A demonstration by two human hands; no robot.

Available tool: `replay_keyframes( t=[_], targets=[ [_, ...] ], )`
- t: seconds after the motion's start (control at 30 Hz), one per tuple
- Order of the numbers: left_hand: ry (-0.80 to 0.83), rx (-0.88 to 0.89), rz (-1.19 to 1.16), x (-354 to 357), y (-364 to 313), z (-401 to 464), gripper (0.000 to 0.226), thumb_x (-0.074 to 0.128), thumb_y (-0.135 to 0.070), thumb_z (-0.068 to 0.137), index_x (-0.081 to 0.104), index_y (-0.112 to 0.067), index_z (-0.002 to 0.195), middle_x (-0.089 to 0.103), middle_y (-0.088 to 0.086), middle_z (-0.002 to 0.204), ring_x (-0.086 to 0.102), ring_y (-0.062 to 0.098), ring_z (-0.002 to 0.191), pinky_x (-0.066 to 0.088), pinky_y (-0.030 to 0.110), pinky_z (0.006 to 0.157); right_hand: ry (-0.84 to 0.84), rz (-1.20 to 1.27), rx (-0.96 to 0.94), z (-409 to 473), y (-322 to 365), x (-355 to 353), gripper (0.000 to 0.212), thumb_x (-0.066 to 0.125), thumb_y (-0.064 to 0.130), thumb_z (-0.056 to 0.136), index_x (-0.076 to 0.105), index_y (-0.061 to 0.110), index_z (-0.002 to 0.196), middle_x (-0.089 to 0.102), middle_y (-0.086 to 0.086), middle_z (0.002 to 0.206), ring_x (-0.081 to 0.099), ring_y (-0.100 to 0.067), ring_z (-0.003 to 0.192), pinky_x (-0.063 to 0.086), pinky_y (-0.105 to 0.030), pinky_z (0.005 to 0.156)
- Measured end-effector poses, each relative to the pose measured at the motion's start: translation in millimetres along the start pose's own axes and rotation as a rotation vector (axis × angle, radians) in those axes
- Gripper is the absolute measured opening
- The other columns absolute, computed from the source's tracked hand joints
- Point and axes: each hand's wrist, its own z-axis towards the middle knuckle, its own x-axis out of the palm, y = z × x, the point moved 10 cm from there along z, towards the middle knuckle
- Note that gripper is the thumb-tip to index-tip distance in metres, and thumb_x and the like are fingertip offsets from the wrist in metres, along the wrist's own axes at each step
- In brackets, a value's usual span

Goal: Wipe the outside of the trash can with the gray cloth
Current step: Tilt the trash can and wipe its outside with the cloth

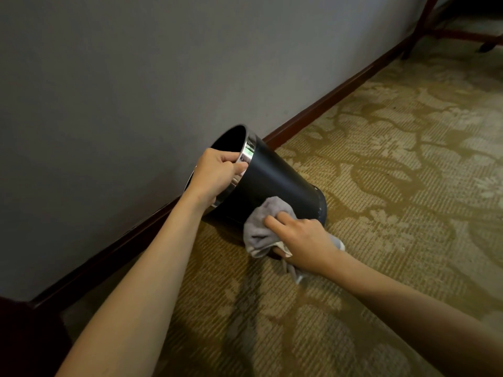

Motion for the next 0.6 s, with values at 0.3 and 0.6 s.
replay_keyframes(
  t=[0.3,0.6],
  targets=[
    [0.041,0.004,0.028,-15.5,5.7,-5.7,0.031,0.065,-0.016,0.089,0.074,-0.042,0.074,0.075,-0.020,0.079,0.069,-0.002,0.078,0.048,0.022,0.069,0.173,-0.016,-0.016,-42.0,-35.0,43.5,0.040,0.055,0.027,0.088,0.041,0.024,0.125,0.051,-0.001,0.116,0.062,-0.019,0.085,0.054,-0.037,0.064],
    [0.068,0.028,0.033,-15.0,6.1,-8.1,0.029,0.064,-0.015,0.089,0.074,-0.041,0.082,0.075,-0.019,0.083,0.070,-0.001,0.081,0.048,0.010,0.061,-0.242,0.256,0.374,-29.4,-121.4,-20.0,0.030,0.066,0.024,0.082,0.047,0.020,0.105,0.062,-0.005,0.094,0.062,-0.030,0.079,0.046,-0.037,0.060]
  ],
)
